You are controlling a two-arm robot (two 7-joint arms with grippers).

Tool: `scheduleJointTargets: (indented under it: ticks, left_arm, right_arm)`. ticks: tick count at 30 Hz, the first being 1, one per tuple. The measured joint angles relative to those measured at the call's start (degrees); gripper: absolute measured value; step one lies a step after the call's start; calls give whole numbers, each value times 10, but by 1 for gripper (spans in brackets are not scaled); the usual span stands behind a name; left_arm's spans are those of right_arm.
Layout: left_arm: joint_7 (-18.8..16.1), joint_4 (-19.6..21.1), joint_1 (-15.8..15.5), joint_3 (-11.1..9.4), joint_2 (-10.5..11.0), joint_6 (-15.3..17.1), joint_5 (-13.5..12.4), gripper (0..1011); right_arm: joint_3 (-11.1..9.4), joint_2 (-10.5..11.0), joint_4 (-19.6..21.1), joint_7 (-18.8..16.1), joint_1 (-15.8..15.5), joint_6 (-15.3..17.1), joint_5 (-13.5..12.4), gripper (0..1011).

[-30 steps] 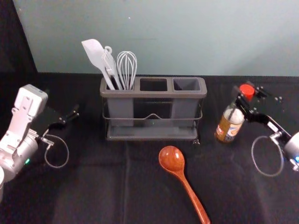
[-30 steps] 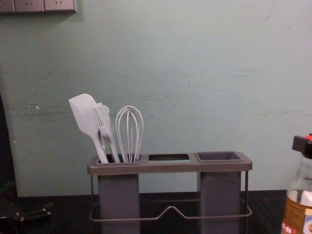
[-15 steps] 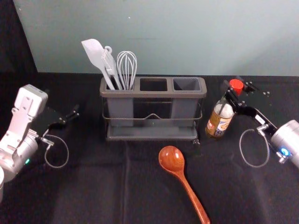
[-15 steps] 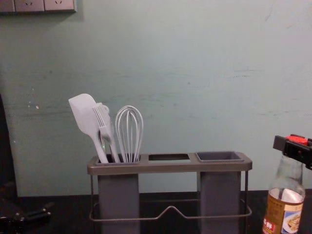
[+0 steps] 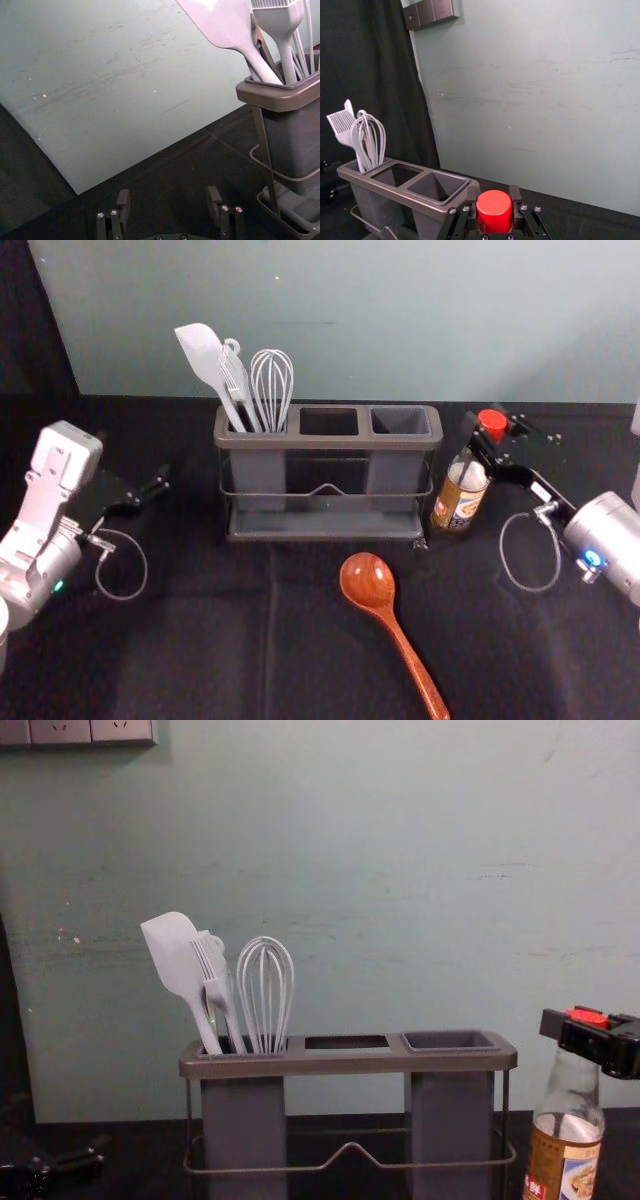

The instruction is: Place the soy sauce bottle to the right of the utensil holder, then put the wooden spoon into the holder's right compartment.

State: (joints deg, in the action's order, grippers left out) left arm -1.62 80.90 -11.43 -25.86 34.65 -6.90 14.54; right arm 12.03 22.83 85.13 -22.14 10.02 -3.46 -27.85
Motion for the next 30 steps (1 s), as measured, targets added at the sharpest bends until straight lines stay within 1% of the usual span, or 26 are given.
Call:
scheduleJointTargets:
  ticks: [8, 17, 19, 20, 21, 24, 25, 27, 28, 30]
  left_arm:
    - [0, 0, 0, 0, 0, 0, 0, 1005]
    - [0, 0, 0, 0, 0, 0, 0, 1005]
    - [0, 0, 0, 0, 0, 0, 0, 1005]
    - [0, 0, 0, 0, 0, 0, 0, 1005]
    - [0, 0, 0, 0, 0, 0, 0, 1005]
    - [0, 0, 0, 0, 0, 0, 0, 1005]
    - [0, 0, 0, 0, 0, 0, 0, 1005]
    - [0, 0, 0, 0, 0, 0, 0, 1005]
    - [0, 0, 0, 0, 0, 0, 0, 1005]
    - [0, 0, 0, 0, 0, 0, 0, 1005]
  right_arm:
    - [4, -9, -22, -1, 17, -3, 5, 388]
    - [7, -14, -31, -1, 26, -3, 9, 388]
    - [8, -15, -33, -1, 27, -3, 9, 407]
    - [8, -16, -34, -1, 28, -3, 10, 431]
    - [8, -16, -35, -1, 28, -2, 10, 487]
    - [9, -17, -36, -1, 29, -1, 11, 547]
    - [9, -17, -36, 0, 29, 0, 11, 602]
    - [8, -17, -35, 0, 29, 1, 11, 650]
    - [7, -17, -33, 0, 28, 1, 11, 710]
    - [4, -16, -27, 0, 26, 1, 10, 742]
